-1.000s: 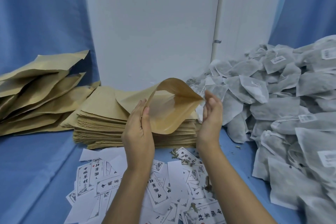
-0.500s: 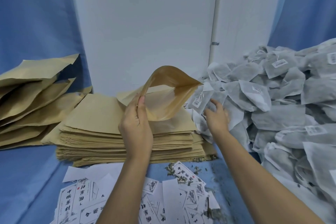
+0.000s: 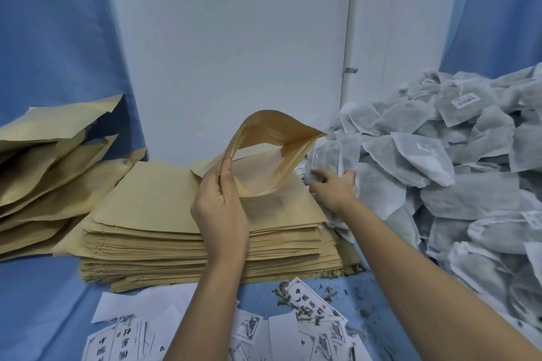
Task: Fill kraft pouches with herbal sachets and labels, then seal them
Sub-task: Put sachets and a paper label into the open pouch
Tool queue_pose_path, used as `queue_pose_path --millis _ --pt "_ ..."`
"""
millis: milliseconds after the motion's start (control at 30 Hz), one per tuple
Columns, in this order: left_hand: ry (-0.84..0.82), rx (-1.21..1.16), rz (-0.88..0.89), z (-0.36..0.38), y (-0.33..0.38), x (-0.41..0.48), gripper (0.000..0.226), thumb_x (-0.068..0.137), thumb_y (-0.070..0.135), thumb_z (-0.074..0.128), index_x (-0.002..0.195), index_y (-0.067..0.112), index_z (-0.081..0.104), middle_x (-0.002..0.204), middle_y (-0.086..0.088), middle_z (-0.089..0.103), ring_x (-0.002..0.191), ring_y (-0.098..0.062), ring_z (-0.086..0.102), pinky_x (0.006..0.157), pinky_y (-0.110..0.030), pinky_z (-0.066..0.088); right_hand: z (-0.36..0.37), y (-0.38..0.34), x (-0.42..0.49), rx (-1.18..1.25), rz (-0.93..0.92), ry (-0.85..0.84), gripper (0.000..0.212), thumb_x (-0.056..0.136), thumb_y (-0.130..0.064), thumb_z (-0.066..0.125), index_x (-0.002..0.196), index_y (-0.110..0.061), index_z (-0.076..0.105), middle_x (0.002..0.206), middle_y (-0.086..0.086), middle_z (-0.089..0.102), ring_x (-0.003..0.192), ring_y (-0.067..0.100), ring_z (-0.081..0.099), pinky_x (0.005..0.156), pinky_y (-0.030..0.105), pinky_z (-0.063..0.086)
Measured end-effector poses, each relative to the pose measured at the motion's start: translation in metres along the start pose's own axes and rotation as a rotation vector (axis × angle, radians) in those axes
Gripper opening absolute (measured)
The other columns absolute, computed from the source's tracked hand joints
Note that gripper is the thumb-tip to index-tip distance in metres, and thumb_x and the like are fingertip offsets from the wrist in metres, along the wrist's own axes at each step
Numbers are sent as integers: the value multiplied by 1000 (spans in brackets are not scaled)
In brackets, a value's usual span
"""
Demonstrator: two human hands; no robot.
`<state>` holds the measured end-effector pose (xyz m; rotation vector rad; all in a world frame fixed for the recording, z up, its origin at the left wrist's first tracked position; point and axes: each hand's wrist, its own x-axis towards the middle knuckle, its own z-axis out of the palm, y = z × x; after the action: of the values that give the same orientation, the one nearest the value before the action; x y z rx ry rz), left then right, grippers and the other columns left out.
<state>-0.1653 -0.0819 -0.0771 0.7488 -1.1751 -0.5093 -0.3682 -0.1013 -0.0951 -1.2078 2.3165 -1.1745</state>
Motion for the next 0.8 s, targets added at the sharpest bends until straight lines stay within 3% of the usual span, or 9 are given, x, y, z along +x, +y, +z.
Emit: queue_pose_path --millis 100,233,300,400,500,600,700,800 --pt "5 1 5 1 -3 1 31 98 29 47 107 11 70 92 -1 70 85 -3 60 73 -9 46 3 2 4 25 5 -16 45 94 -29 44 140 -30 46 151 14 19 126 34 40 107 35 33" --pt "17 17 27 -1 -4 1 32 99 29 47 105 9 70 90 -2 70 83 -2 59 71 -7 45 0 1 -3 221 -110 201 39 96 -18 43 133 -18 55 141 17 34 109 19 48 97 20 33" --pt "31 13 40 -2 -1 1 33 99 29 46 104 6 70 88 -4 69 80 -2 58 70 -6 43 -5 -1 -9 328 -196 285 36 95 -16 45 129 -19 56 136 12 41 96 4 42 84 7 30" --pt "47 17 82 -4 8 6 33 99 27 46 102 2 69 84 -4 66 76 1 54 67 -2 39 -17 -16 -22 538 -302 300 30 94 -15 46 120 -22 61 120 -5 57 98 -2 49 78 4 37" --pt "61 13 131 -7 19 18 37 98 28 45 100 -2 68 80 -1 61 73 1 50 65 -2 37 -30 -34 -42 807 -280 159 27 93 -12 46 94 -24 71 92 -21 66 82 -8 58 66 9 44" --pt "81 31 164 -12 26 30 40 97 29 44 98 -3 67 79 -1 58 71 1 48 65 -2 35 -38 -38 -64 907 -177 -188 31 90 -14 46 78 -17 74 84 6 62 57 14 52 47 22 34" --pt "56 117 226 -19 27 37 36 97 25 46 106 -2 67 92 -3 62 86 0 54 77 -1 37 -46 -35 -81 1013 -57 -563 17 73 -19 57 65 -14 71 83 9 63 67 21 52 58 27 31" --pt "-35 216 284 -25 19 34 30 96 16 49 110 -5 65 108 -15 66 109 -27 60 95 -20 40 -55 -34 -94 1177 -71 -763 11 60 -24 66 60 -13 67 74 5 65 65 22 59 58 26 37"
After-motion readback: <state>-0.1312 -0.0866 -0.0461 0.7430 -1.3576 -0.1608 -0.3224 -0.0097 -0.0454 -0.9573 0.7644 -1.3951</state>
